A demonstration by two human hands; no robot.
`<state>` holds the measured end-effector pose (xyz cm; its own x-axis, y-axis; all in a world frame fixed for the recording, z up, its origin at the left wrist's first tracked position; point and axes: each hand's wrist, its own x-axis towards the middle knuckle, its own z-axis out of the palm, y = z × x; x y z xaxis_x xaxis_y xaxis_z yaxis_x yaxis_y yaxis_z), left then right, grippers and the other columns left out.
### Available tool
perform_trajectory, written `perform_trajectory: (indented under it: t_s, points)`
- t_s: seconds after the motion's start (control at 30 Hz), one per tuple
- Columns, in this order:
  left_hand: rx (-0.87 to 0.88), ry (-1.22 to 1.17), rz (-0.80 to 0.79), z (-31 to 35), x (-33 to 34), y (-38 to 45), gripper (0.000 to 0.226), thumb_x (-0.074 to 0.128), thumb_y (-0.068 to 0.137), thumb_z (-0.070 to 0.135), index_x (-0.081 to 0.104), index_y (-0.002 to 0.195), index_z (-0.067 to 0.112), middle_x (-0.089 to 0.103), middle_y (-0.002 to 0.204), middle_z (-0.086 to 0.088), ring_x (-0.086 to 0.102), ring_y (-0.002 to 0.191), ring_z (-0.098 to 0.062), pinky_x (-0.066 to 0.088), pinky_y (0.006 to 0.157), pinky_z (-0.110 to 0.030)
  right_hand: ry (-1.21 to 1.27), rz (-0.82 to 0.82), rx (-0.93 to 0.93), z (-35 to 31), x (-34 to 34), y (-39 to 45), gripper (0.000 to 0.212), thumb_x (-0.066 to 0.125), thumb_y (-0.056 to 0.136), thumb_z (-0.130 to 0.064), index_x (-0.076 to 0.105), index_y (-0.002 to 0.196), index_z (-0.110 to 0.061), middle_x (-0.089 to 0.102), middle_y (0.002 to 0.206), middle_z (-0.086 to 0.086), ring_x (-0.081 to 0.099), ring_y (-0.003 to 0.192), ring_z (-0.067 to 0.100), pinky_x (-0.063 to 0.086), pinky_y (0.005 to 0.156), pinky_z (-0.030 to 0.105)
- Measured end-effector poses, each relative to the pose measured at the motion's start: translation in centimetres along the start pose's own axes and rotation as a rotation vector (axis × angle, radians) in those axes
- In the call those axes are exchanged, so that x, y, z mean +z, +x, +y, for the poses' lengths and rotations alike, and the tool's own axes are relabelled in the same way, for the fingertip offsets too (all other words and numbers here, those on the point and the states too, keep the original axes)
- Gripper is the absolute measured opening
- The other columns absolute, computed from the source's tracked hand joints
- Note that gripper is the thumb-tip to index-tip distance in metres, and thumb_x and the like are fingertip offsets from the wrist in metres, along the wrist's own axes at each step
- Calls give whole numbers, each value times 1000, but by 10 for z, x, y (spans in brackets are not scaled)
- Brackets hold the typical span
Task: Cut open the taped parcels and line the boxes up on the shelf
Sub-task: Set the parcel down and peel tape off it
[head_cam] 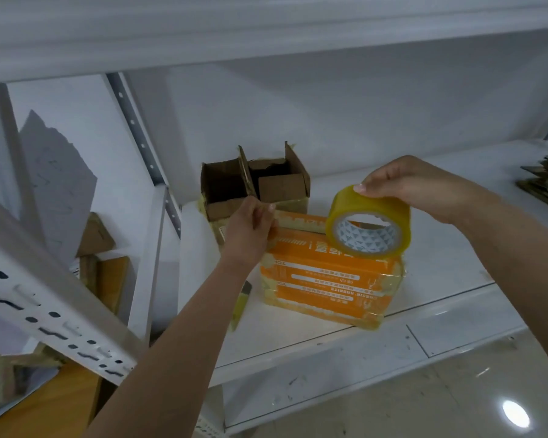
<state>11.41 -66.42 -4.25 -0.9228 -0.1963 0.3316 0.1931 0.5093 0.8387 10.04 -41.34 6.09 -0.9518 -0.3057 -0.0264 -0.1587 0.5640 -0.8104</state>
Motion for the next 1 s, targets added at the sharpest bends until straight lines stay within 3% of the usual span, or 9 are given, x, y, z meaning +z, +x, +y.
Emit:
perform_trajectory:
  t_s: [0.1,0.23,0.27,0.33,0.4,0.6,0.7,0.8,1.0]
  points:
    - [17,73,81,-4,-1,2,31,50,100,27,37,75,15,48,73,-4,45,68,-15,41,64,-29,-98,0,26,-6,11,8,30,69,86,-44,78,80,-16,75,72,-3,72,69,14,54,68,29]
    - [25,109,178,-20,-15,7,32,53,99,21,38,71,17,46,69,1,46,61,-9,41,59,-7,-157,20,26,-13,25,17,40,70,82,-52,76,67,-16,71,60,-3,69,53,9,48,56,24]
    - [-40,43,156,-24,-18,9,29,54,99,22,43,74,12,53,71,-5,55,63,-14,47,62,-9,-170,27,26,-14,27,19,43,69,80,-56,76,67,-15,71,60,-3,69,53,10,49,56,24]
    - [-212,-136,80,-31,-20,11,26,55,99,24,49,89,1,65,88,-17,69,76,-27,61,72,-35,-176,37,30,-15,33,22,48,69,76,-61,76,67,-14,72,61,-2,69,55,11,52,57,26]
    - [-312,-209,48,-37,-18,11,24,56,99,25,50,91,3,68,96,-17,73,79,-25,62,71,-45,-164,45,28,-15,37,24,50,69,74,-63,76,67,-14,72,61,-2,69,55,11,52,56,26]
    - [-412,-259,42,-39,-9,6,22,53,100,21,48,79,17,69,88,-11,71,82,-31,61,72,-46,-164,93,23,-12,40,25,51,67,76,-64,76,69,-14,71,62,-4,69,56,9,54,57,27]
    - [-527,-343,-39,-43,2,-4,18,53,100,32,58,93,16,70,97,-9,69,90,-27,59,69,-39,-150,109,13,-12,42,23,49,67,78,-62,76,69,-15,72,62,-4,69,56,9,51,55,24]
    - [-715,-447,-106,-46,11,-10,36,54,95,49,65,109,18,72,102,-5,66,93,-21,49,67,-30,-132,133,3,-12,45,20,47,67,80,-59,76,72,-14,72,64,-4,69,55,9,51,47,19]
    - [-868,-554,-154,-58,26,-20,56,44,91,68,72,65,27,73,68,5,70,66,-16,46,61,-28,-94,145,-14,-13,47,19,46,68,83,-54,76,75,-9,73,65,1,69,55,12,54,55,23]
